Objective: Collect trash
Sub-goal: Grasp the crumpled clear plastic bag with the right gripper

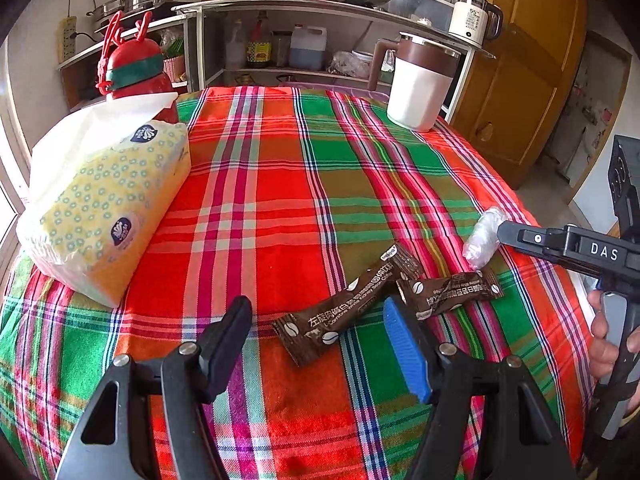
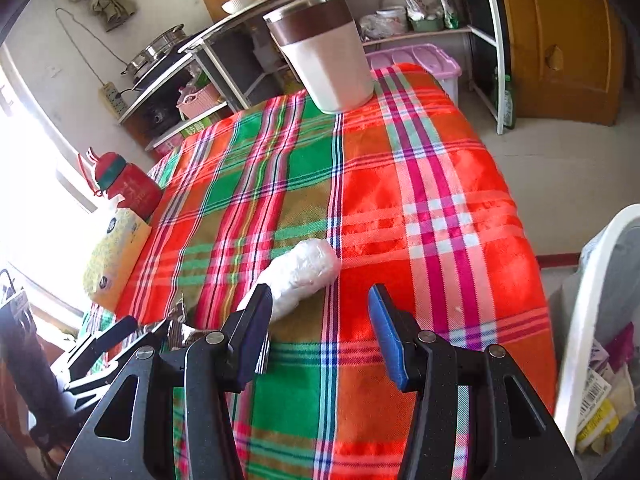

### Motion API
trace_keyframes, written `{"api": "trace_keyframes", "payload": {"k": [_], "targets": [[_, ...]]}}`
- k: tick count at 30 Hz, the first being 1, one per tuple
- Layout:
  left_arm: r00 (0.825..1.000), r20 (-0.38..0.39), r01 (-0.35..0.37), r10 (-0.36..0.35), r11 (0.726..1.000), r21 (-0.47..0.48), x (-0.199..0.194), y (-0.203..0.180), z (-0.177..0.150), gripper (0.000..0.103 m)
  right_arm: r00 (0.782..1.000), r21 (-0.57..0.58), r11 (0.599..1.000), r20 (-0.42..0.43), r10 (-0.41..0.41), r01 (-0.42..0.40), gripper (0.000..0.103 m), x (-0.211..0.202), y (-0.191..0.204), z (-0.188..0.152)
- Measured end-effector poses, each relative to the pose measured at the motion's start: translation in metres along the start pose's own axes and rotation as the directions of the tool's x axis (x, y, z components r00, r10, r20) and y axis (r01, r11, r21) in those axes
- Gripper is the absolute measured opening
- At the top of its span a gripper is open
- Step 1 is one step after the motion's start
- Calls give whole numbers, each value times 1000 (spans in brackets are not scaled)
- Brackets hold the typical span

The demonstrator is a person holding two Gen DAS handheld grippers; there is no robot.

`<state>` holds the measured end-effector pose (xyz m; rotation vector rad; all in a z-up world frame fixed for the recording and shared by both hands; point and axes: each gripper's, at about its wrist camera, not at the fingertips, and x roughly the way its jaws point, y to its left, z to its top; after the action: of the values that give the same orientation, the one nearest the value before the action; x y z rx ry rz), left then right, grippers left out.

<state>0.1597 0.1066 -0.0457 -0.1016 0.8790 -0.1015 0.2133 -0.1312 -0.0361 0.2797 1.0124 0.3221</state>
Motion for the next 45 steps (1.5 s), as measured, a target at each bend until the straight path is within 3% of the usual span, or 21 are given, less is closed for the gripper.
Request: {"api": "trace_keyframes", "payload": {"k": [17,23,26,30,35,41,43,45], "targets": [[1000,-23,2,-1,999,45,9,-3,5,70,999,-26,999,-16,40,-40,51,27,25,22],[1000,-20,-19,20,999,39,10,-1,7,58,999,-57,997,-24,44,-45,51,33,34,22],[1000,-15,-19,20,1000,14,9,4,8,50,999,-80,996,-24,42,-44,39,35,37,20],[1000,-10,-16,16,1000,-14,6,10,6,43,999,-92,995,-26,40,-42,36,35,38,19],[1000,-8,-7,7,1000,-30,5,14,5,42,997,-105,993,-47,53,-58,36,37,43,16],[1000,-11,-9,8,1000,-18,6,11,5,47,999,-188,982,-35,-5,-2,36,37,55,9],[1000,-10,-14,14,1000,-13,7,10,6,47,999,-219,975,-22,-36,31,29,37,59,6],[1000,-7,-26,26,1000,-18,6,11,6,41,999,-236,971,-20,-34,28,28,35,60,4]]}}
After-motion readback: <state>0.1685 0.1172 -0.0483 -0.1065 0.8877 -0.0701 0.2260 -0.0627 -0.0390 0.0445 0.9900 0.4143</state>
